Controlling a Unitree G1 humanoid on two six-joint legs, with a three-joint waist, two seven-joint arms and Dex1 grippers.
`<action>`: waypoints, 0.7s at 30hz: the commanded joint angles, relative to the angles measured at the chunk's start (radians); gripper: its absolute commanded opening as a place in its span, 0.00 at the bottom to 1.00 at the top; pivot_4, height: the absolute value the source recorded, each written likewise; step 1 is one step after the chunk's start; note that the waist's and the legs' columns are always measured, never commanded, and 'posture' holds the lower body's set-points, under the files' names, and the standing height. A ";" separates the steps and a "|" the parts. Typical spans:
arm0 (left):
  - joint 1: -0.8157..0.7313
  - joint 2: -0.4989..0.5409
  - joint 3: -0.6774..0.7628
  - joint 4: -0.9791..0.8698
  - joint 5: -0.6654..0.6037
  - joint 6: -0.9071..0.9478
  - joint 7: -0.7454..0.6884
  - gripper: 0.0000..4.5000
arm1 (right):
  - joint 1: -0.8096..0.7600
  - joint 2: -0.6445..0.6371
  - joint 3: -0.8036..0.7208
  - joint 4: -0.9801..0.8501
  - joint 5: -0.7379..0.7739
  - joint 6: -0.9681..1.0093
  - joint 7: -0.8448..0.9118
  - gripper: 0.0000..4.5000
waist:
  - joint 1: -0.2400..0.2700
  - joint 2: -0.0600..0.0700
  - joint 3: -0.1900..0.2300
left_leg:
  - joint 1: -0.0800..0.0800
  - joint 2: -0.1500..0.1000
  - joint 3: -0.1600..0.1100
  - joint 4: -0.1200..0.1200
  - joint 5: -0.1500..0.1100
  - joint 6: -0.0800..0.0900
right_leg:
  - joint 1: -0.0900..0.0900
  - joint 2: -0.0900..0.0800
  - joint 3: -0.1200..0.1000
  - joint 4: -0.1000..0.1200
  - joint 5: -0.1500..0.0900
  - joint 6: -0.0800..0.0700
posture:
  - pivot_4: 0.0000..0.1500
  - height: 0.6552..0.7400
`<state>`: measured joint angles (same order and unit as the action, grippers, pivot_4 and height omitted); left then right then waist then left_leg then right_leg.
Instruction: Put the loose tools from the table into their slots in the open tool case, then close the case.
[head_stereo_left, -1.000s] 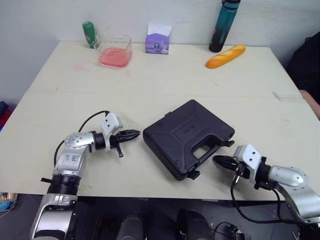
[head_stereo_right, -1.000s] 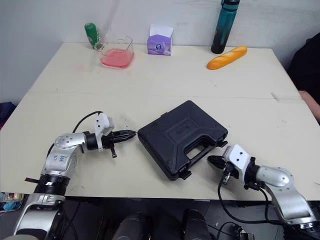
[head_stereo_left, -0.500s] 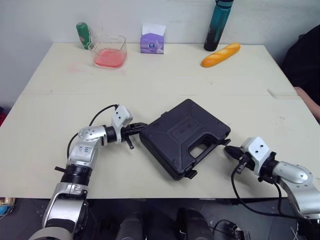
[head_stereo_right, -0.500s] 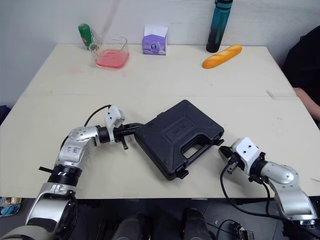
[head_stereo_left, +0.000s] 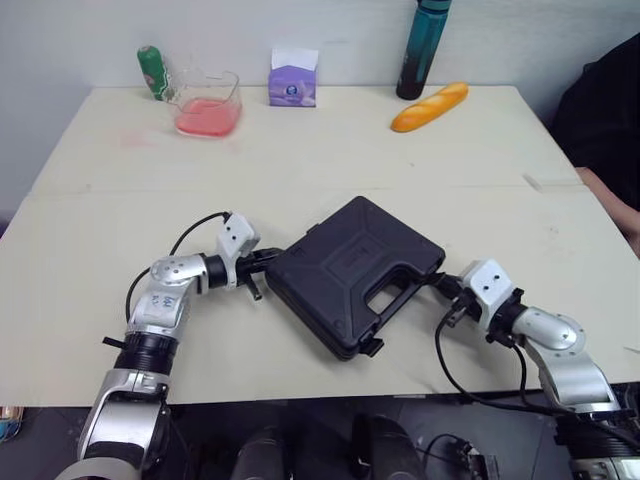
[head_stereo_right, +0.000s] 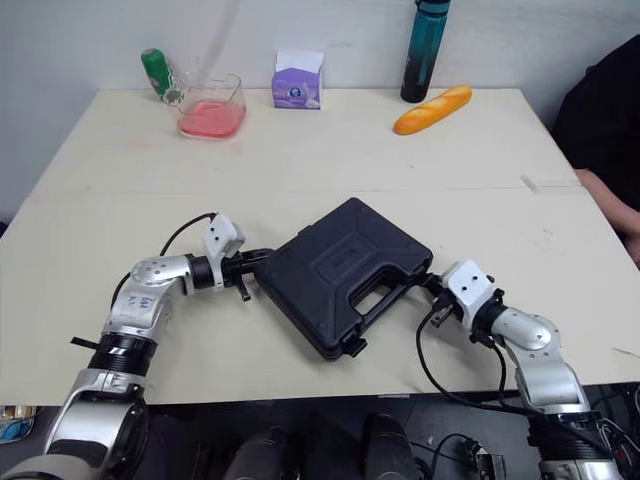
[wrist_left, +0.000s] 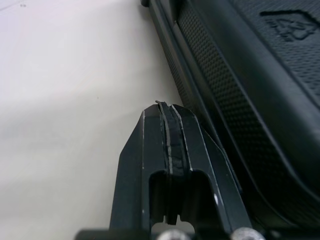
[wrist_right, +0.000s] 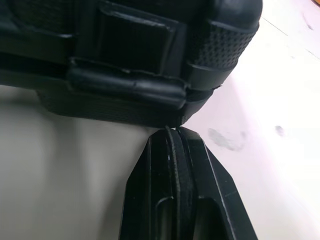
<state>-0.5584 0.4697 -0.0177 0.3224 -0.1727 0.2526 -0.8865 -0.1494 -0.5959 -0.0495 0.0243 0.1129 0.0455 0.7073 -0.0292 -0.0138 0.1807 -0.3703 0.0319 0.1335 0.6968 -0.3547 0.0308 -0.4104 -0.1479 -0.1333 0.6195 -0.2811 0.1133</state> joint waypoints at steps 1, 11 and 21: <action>0.032 0.020 0.019 -0.089 -0.027 0.026 0.001 0.00 | 0.002 0.019 0.030 -0.078 0.026 0.001 0.027 0.02 | -0.001 0.000 0.000 | 0.000 0.000 0.000 0.000 0.000 0.000 | 0.000 0.000 0.000 0.000 0.000 0.000 | 1.00 1.00; 0.133 0.094 0.079 -0.239 -0.060 0.094 0.025 0.00 | 0.068 -0.004 0.003 -0.140 0.033 0.037 0.020 0.02 | 0.005 0.001 0.000 | 0.000 0.000 -0.001 0.000 0.000 0.000 | 0.000 -0.001 0.000 0.000 0.000 0.000 | 1.00 1.00; 0.169 0.147 0.174 -0.483 -0.287 0.101 -0.102 0.00 | 0.200 -0.061 -0.192 -0.268 0.194 0.099 0.054 0.02 | 0.019 0.001 0.001 | -0.001 0.000 -0.001 0.000 0.000 0.000 | 0.000 -0.001 0.000 0.000 0.000 0.000 | 1.00 1.00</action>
<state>-0.3832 0.6086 0.1423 -0.0742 -0.3963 0.3342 -0.9642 0.0409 -0.6560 -0.1901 -0.2003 0.2563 0.1368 0.7590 -0.0104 -0.0124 0.1816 -0.3709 0.0317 0.1322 0.6973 -0.3550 0.0309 -0.4102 -0.1493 -0.1330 0.6191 -0.2811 0.1131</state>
